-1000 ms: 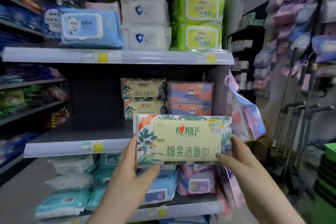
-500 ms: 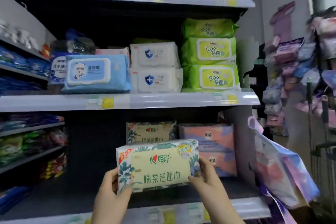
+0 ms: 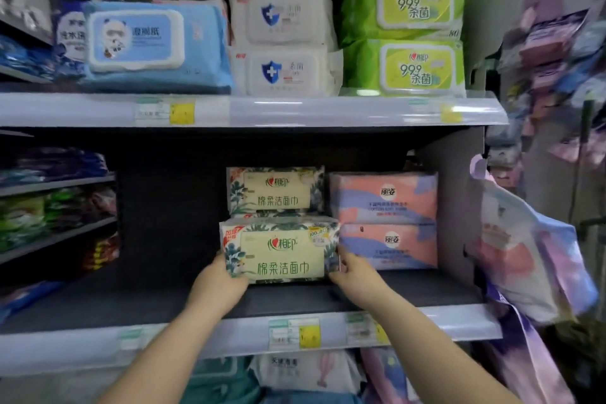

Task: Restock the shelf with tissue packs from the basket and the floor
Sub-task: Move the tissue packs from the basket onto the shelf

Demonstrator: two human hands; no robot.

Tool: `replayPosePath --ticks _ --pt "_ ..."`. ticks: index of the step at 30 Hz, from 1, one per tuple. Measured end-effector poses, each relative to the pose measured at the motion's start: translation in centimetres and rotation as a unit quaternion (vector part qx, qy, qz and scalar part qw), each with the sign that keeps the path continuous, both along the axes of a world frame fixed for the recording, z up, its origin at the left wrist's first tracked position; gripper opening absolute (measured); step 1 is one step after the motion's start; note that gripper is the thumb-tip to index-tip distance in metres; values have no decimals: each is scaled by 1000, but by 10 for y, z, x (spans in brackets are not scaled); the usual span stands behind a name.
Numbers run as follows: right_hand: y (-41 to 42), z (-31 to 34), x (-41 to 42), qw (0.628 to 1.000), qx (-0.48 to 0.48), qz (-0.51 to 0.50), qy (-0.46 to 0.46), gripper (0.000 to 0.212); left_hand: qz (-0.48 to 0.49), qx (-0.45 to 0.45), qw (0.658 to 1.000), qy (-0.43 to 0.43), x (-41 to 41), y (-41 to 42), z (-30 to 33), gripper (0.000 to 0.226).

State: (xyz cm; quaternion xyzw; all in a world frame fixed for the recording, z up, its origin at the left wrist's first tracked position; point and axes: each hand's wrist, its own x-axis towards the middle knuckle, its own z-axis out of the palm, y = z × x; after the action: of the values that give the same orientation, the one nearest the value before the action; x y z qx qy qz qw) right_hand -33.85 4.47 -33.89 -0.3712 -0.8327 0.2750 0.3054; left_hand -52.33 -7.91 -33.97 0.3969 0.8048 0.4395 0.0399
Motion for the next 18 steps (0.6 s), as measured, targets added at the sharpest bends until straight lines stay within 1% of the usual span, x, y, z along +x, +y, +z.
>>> replayPosePath --ticks 2,4,6,8,10,12,14,18 --pt "0 -3 -3 999 12 -18 -48 58 14 -25 999 25 -1 2 -5 42" --pt "-2 -6 -6 998 20 -33 -59 62 34 -28 997 67 2 4 -11 48" --pt "-5 -9 -5 997 32 -50 -48 61 53 -1 994 92 7 4 -16 51" --pt "-7 -13 -4 996 51 -68 -20 56 70 16 991 109 10 4 -17 49" --pt "-9 -14 -3 995 79 -68 -1 52 76 3 988 135 9 4 -19 49" --pt "-11 -15 -2 993 104 -60 -15 58 73 -17 985 153 6 5 -21 51" --pt "-11 -15 -2 991 114 -59 -46 66 66 -30 985 159 4 5 -22 54" --pt "-9 -10 -6 988 92 -63 -110 78 48 -53 986 150 1 9 -20 62"
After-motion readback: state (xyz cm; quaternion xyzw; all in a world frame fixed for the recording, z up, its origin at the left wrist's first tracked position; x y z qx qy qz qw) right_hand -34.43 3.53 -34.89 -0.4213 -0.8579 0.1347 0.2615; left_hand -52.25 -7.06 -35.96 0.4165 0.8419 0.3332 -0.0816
